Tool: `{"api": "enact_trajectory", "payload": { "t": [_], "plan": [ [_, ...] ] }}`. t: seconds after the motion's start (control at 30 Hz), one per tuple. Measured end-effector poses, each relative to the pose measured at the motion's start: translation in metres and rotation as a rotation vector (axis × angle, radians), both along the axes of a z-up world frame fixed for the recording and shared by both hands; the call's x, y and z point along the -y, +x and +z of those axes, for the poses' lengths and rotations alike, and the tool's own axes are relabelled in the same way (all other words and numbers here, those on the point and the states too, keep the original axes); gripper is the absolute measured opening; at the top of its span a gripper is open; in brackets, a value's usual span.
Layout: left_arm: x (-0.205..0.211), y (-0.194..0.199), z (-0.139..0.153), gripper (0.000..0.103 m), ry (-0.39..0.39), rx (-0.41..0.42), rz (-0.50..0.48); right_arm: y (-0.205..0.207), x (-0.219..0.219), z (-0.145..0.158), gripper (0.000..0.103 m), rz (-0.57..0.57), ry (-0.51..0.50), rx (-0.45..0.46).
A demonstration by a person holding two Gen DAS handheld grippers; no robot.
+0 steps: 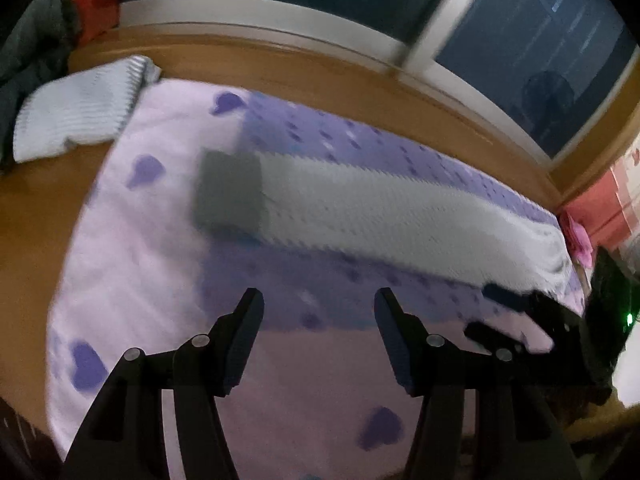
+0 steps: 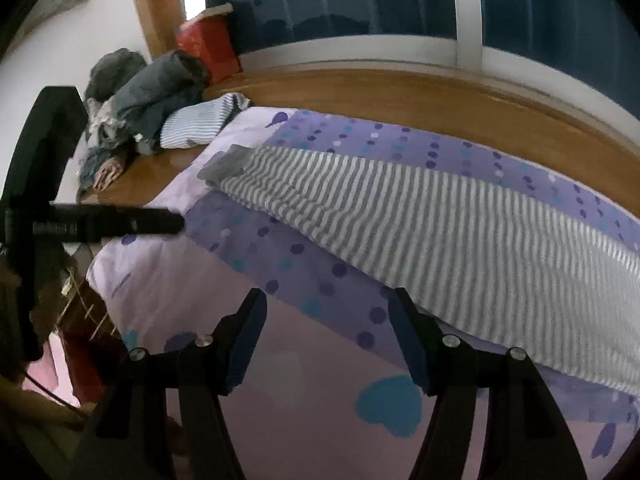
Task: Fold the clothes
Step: 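Move both open grippers over the rolled striped garment with grey end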
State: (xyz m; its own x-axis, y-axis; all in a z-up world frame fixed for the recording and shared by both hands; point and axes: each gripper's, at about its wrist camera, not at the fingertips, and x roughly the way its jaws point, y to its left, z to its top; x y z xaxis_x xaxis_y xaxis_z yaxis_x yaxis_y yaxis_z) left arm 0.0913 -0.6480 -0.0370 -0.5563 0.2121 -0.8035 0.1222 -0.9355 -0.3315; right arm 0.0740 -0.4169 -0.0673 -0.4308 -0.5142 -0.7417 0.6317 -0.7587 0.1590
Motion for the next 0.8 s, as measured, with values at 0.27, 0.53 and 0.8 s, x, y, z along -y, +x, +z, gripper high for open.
{"api": "enact_trajectory", "payload": {
  "t": [0.27,0.53,0.8],
  "plan": [
    [0.075,-0.056,-0.011,0.058,0.043,0.013,-0.075,0.002,0.084,0.006,0.064,0.003,0.038,-0.034],
    [0.077,-0.091,-0.046,0.058,0.081,0.072,-0.191,-0.009,0.156,-0.008,0.064,-0.041,0.113,-0.073],
    [0.072,-0.095,-0.05,0.061,0.063,0.061,-0.224,-0.027,0.171,-0.022,0.064,-0.112,0.127,-0.011]
  ]
}}
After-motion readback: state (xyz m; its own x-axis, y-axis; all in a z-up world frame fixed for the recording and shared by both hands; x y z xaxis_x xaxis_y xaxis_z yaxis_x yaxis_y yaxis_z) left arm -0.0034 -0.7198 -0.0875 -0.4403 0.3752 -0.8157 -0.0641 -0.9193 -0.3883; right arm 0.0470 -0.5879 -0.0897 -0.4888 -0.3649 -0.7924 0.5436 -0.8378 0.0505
